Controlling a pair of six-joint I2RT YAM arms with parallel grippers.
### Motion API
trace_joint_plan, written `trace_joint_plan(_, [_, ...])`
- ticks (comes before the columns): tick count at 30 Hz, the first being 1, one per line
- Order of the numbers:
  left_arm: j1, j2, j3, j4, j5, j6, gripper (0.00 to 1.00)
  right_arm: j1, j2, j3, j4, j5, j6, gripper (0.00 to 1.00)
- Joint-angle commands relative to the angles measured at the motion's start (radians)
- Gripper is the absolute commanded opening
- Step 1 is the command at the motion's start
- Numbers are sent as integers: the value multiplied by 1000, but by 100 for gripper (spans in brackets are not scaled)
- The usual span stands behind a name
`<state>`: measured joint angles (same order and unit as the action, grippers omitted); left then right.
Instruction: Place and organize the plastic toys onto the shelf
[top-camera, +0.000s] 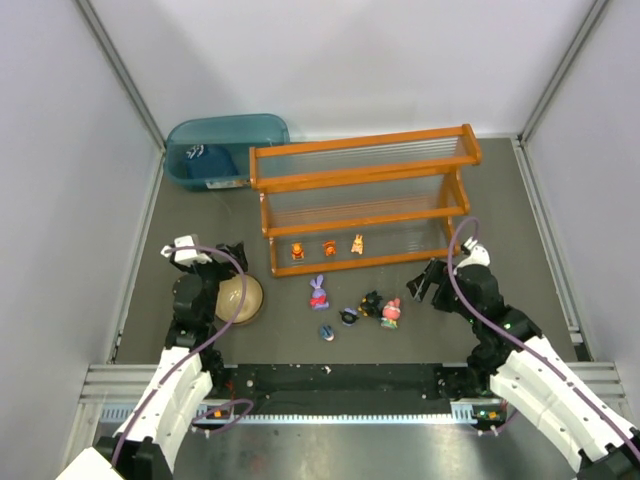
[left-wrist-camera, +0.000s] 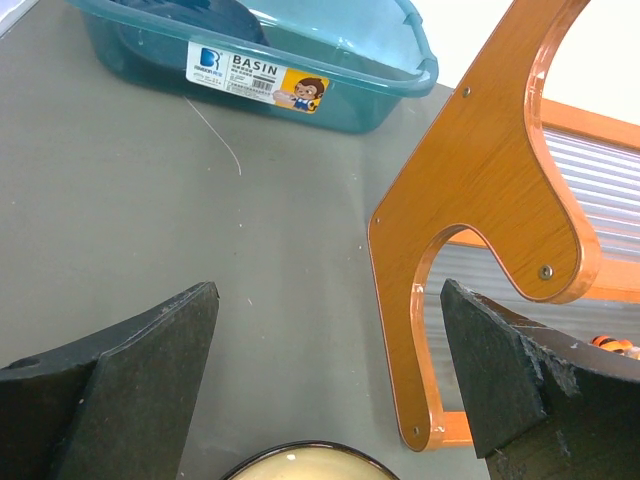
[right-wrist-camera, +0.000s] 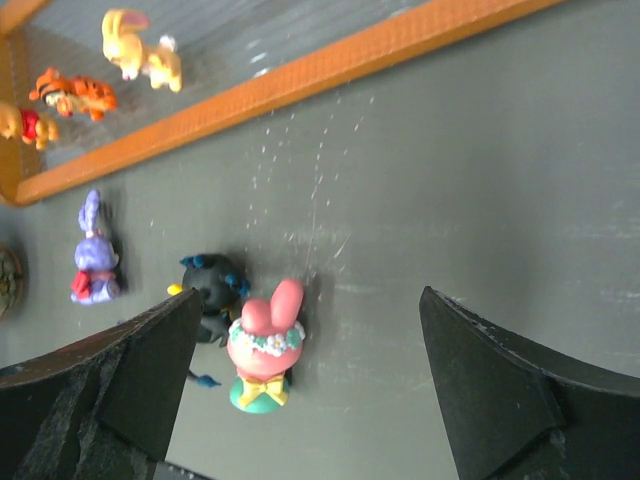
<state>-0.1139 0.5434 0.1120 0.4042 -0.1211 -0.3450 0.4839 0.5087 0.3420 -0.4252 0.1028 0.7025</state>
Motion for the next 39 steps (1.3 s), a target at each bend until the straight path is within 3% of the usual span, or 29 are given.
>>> trace_joint_plan(1, [-4,-10,-6,62,21,12,99,24,39,17,-1,-86,28,90])
trace_joint_plan(12, [-3,0,-5,62,37,5,99,145,108,40,20,-106,68,90])
trace_joint_plan(26, [-3,33,15,58,66,8,99,370,83,0,-41,141,273,95])
trace_joint_plan(39, [-3,58,29,56,89,6,99,394,166,-15,9,146,290,94])
